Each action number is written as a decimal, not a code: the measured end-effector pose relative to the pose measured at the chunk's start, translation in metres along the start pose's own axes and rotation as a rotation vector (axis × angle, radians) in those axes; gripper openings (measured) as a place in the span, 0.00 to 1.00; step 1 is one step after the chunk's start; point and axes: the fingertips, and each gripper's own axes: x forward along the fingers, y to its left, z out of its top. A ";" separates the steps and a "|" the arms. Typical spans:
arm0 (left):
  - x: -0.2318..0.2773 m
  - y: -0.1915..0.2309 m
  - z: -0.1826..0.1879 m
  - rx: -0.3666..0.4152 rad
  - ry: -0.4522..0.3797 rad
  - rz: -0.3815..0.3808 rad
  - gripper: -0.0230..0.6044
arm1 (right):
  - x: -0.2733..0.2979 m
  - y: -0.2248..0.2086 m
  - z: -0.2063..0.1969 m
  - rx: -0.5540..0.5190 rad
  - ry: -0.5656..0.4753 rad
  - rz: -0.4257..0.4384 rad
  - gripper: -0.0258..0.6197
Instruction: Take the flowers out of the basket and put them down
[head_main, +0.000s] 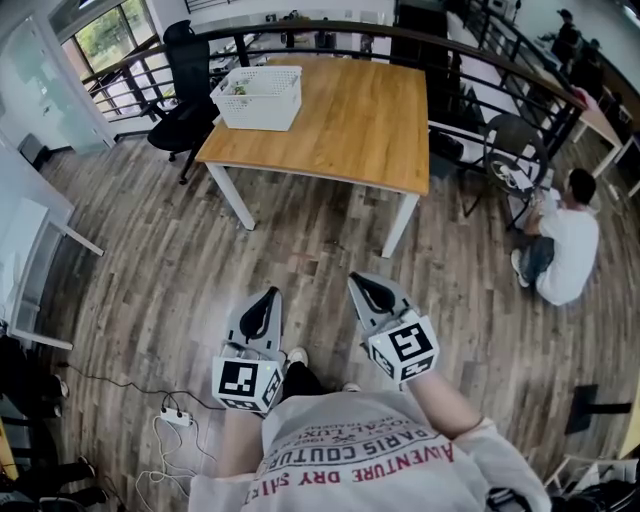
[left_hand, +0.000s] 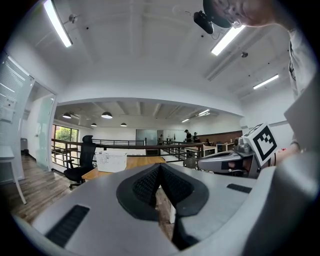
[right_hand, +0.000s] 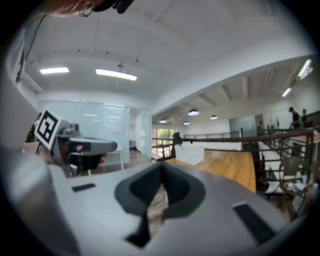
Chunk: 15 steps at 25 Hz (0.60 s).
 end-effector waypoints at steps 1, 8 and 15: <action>0.002 0.003 -0.003 -0.005 0.003 0.000 0.08 | 0.004 0.000 -0.003 0.001 0.007 0.002 0.08; 0.020 0.056 -0.002 -0.011 -0.004 -0.015 0.08 | 0.063 0.007 -0.003 0.009 0.041 0.001 0.08; 0.042 0.155 0.005 -0.021 -0.003 -0.013 0.08 | 0.156 0.024 0.015 0.013 0.045 -0.013 0.08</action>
